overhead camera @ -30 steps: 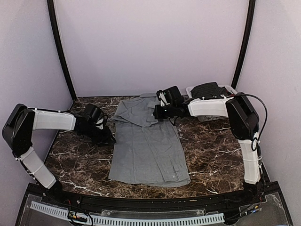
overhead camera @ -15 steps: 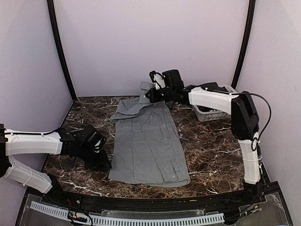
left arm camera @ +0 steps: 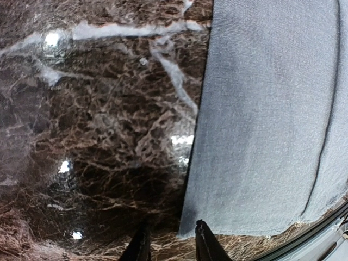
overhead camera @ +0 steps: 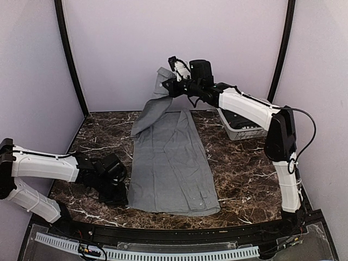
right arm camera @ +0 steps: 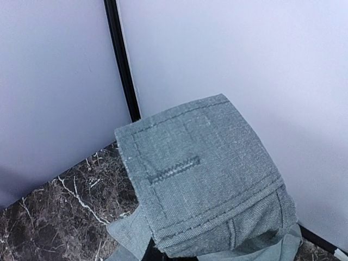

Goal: Fold and stack the long sleeve shirts
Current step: Pick up the shirt from the center of the board, then fold the 1/3-folded shirt at the center of the board.

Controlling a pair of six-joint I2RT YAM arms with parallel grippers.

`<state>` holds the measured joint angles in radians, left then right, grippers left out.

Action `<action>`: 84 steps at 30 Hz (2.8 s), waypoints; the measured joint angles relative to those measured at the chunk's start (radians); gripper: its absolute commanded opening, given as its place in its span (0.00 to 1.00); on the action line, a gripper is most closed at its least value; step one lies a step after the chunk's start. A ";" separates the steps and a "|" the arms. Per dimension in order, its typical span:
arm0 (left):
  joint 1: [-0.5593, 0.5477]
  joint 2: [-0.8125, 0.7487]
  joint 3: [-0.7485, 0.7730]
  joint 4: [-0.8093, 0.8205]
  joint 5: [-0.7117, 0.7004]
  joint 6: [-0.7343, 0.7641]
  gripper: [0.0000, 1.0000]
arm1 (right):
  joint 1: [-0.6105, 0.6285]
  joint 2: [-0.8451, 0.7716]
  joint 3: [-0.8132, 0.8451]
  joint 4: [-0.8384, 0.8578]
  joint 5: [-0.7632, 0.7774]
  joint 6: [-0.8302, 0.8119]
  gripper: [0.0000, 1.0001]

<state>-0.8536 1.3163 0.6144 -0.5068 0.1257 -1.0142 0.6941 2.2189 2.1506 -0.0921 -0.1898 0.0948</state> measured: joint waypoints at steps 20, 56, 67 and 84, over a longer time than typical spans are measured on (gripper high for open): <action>-0.029 0.048 0.029 0.016 0.012 -0.004 0.00 | 0.025 0.041 0.152 0.095 0.034 -0.041 0.00; -0.154 0.544 0.836 -0.150 0.158 0.571 0.00 | -0.212 -0.098 -0.133 0.153 0.053 -0.015 0.00; -0.172 0.589 0.864 -0.183 0.238 0.640 0.00 | -0.216 -0.241 -0.259 0.184 0.109 -0.043 0.00; -0.208 0.624 0.891 -0.195 0.029 0.556 0.30 | -0.217 -0.244 -0.374 0.165 0.070 -0.051 0.00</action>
<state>-1.0618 1.9404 1.5055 -0.7021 0.1543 -0.4580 0.4767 1.9747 1.7763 0.0731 -0.1200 0.0433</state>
